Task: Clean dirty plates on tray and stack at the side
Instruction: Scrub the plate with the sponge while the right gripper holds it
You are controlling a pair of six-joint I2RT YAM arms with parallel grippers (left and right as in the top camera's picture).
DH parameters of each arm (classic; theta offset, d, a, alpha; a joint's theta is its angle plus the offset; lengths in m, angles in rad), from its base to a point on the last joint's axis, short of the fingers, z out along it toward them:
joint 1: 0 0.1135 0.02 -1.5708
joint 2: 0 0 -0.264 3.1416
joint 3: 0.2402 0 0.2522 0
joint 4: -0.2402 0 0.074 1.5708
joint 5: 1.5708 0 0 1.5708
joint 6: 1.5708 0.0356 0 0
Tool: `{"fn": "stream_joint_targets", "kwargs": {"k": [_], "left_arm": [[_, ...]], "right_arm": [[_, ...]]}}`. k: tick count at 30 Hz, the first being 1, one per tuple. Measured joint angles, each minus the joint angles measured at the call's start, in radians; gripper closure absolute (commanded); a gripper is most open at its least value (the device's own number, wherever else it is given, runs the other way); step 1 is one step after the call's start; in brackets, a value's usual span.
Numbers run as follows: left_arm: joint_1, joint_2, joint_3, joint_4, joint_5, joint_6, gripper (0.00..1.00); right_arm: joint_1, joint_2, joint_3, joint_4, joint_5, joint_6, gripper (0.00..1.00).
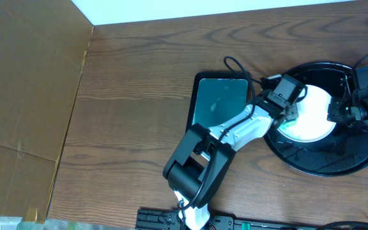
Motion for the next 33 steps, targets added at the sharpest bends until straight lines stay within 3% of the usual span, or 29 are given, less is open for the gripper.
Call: {"fn": "stream_joint_targets", "kwargs": {"k": [7,13,24,33], "left_arm": [[0.025,-0.037,0.000,0.014,0.028,0.019,0.93],[0.044,-0.067,0.000,0.070,0.069,-0.077,0.93],[-0.070,0.004,0.000,0.079,0.087,-0.130,0.93],[-0.094,0.003,0.019,-0.050,-0.003,0.053,0.93]], "right_arm": [[0.000,0.000,0.000,0.001,-0.001,0.000,0.99],[0.000,0.000,0.000,0.002,-0.001,0.000,0.99],[0.000,0.000,0.000,0.004,-0.001,0.000,0.99],[0.000,0.002,0.000,0.008,0.000,0.000,0.99]]}}
